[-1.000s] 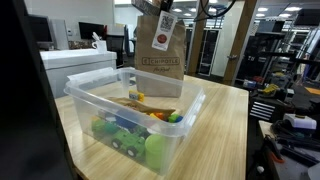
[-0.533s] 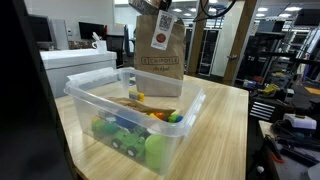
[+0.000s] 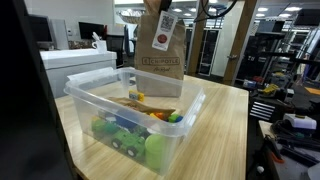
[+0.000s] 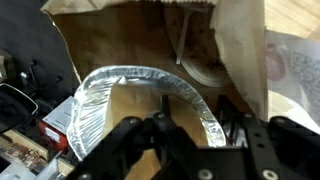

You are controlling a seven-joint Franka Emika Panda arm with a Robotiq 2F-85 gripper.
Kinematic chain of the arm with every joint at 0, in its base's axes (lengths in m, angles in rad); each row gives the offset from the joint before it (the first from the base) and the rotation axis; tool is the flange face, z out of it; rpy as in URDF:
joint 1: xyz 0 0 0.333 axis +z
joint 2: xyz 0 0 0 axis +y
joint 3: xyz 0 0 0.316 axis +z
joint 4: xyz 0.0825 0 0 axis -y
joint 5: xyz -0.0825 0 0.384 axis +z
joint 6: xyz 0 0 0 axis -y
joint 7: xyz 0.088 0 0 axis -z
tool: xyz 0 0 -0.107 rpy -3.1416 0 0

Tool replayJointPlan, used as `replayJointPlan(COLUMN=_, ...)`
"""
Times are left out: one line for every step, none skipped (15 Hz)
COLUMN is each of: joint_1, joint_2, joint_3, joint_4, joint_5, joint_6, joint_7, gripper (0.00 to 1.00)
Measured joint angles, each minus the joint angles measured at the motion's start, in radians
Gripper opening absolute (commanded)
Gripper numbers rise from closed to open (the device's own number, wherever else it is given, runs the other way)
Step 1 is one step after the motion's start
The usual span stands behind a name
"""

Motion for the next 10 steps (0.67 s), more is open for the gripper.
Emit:
replayJointPlan(joint_1=0.0, joint_2=0.0, joint_3=0.0, joint_4=-0.001, joint_5=0.007, joint_6=0.0, joint_7=-0.009, gripper=0.89)
replayJointPlan(joint_1=0.0, joint_2=0.0, joint_3=0.0, joint_4=-0.002, joint_5=0.016, joint_6=0.0, joint_7=-0.019, gripper=0.96)
replayJointPlan(joint_1=0.0, joint_2=0.0, joint_3=0.0, joint_4=-0.004, joint_5=0.024, joint_6=-0.003, joint_7=-0.033, gripper=0.91)
replayJointPlan(joint_1=0.0, joint_2=0.001, joint_3=0.0, joint_4=-0.004, joint_5=0.024, joint_6=-0.011, joint_7=-0.038, gripper=0.64)
replayJointPlan(joint_1=0.0, joint_2=0.003, joint_3=0.001, joint_4=-0.004, joint_5=0.024, joint_6=-0.017, joint_7=-0.038, gripper=0.65)
replayJointPlan(joint_1=0.0, joint_2=0.006, joint_3=0.001, joint_4=-0.005, joint_5=0.024, joint_6=-0.048, joint_7=-0.044, gripper=0.63)
replayJointPlan(joint_1=-0.001, joint_2=0.006, joint_3=0.0, joint_4=-0.007, joint_5=0.024, joint_6=-0.079, joint_7=-0.053, gripper=0.55)
replayJointPlan(joint_1=-0.002, joint_2=0.006, joint_3=-0.003, joint_4=-0.009, joint_5=0.017, joint_6=-0.105, joint_7=-0.058, gripper=0.47)
replayJointPlan(joint_1=-0.004, joint_2=0.006, joint_3=-0.007, joint_4=-0.012, joint_5=0.005, joint_6=-0.132, joint_7=-0.062, gripper=0.41)
replayJointPlan(joint_1=-0.008, joint_2=0.002, joint_3=-0.013, joint_4=-0.022, joint_5=-0.011, joint_6=-0.159, joint_7=-0.069, gripper=0.34)
